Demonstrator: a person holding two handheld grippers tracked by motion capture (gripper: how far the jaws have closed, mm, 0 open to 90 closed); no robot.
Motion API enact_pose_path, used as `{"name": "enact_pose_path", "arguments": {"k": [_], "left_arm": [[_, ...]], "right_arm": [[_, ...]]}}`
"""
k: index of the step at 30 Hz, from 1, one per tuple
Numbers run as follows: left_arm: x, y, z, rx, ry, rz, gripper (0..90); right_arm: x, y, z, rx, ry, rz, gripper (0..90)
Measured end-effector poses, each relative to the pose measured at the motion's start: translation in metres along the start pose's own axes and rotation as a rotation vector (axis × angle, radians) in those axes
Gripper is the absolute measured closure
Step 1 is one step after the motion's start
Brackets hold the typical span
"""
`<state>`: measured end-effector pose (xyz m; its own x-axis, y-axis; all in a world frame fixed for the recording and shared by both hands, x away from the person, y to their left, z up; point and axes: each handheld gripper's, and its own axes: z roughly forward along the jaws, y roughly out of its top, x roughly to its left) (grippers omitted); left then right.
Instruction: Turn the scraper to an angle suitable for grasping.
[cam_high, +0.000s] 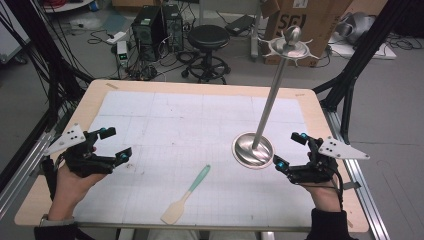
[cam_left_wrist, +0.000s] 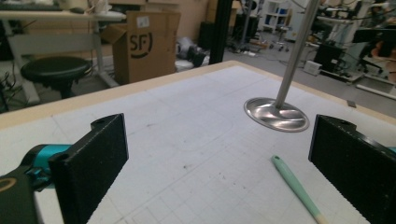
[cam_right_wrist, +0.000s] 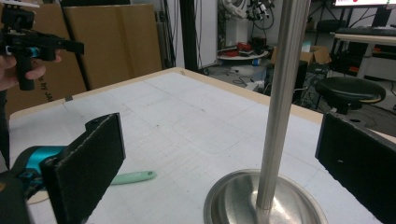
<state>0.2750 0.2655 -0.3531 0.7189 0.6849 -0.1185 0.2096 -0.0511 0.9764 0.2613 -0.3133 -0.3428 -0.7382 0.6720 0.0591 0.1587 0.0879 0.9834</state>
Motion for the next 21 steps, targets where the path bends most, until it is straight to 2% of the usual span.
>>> {"name": "enact_pose_path", "arguments": {"k": [2, 5, 6, 7, 9, 10, 11, 12, 15, 17, 18, 21], "left_arm": [[-0.004, -0.002, 0.001, -0.02, -0.004, 0.028, 5.4], [-0.008, -0.002, 0.004, -0.018, -0.006, 0.048, 8.8], [-0.012, -0.003, 0.007, -0.019, -0.037, 0.052, 12.9], [-0.012, -0.003, 0.007, -0.019, -0.037, 0.052, 19.4], [-0.018, -0.005, 0.01, -0.018, -0.073, 0.058, 37.1], [-0.022, -0.005, 0.013, -0.007, -0.085, 0.058, 47.5], [-0.028, -0.006, 0.02, 0.026, -0.076, 0.052, 56.2], [-0.03, -0.007, 0.024, 0.048, -0.081, 0.045, 61.3], [-0.036, -0.009, 0.032, 0.07, -0.104, 0.036, 77.0], [-0.044, -0.017, 0.044, 0.12, -0.152, 0.054, 85.4], [-0.044, -0.017, 0.044, 0.12, -0.152, 0.054, 89.0], [-0.052, -0.026, 0.059, 0.172, -0.196, 0.06, 89.7]], "right_arm": [[0.0, -0.001, 0.001, 0.005, 0.001, 0.004, 0.3], [-0.001, -0.002, 0.002, 0.008, 0.001, 0.002, 0.3], [0.0, -0.002, 0.002, 0.01, 0.002, 0.004, 0.3], [0.0, -0.002, 0.002, 0.011, 0.002, 0.005, 0.3], [0.0, -0.002, 0.001, 0.012, 0.001, 0.006, 0.3], [0.0, -0.002, 0.001, 0.01, -0.001, 0.004, 0.3], [0.0, -0.002, 0.0, 0.009, 0.0, 0.003, 0.3], [0.0, -0.002, 0.0, 0.01, -0.001, 0.005, 0.3], [0.0, -0.003, -0.001, 0.011, -0.003, 0.005, 0.3], [0.0, -0.004, -0.001, 0.014, -0.005, 0.008, 0.3], [0.0, -0.005, -0.001, 0.018, -0.002, 0.011, 0.3], [0.0, -0.006, 0.0, 0.024, -0.004, 0.009, 0.3]]}}
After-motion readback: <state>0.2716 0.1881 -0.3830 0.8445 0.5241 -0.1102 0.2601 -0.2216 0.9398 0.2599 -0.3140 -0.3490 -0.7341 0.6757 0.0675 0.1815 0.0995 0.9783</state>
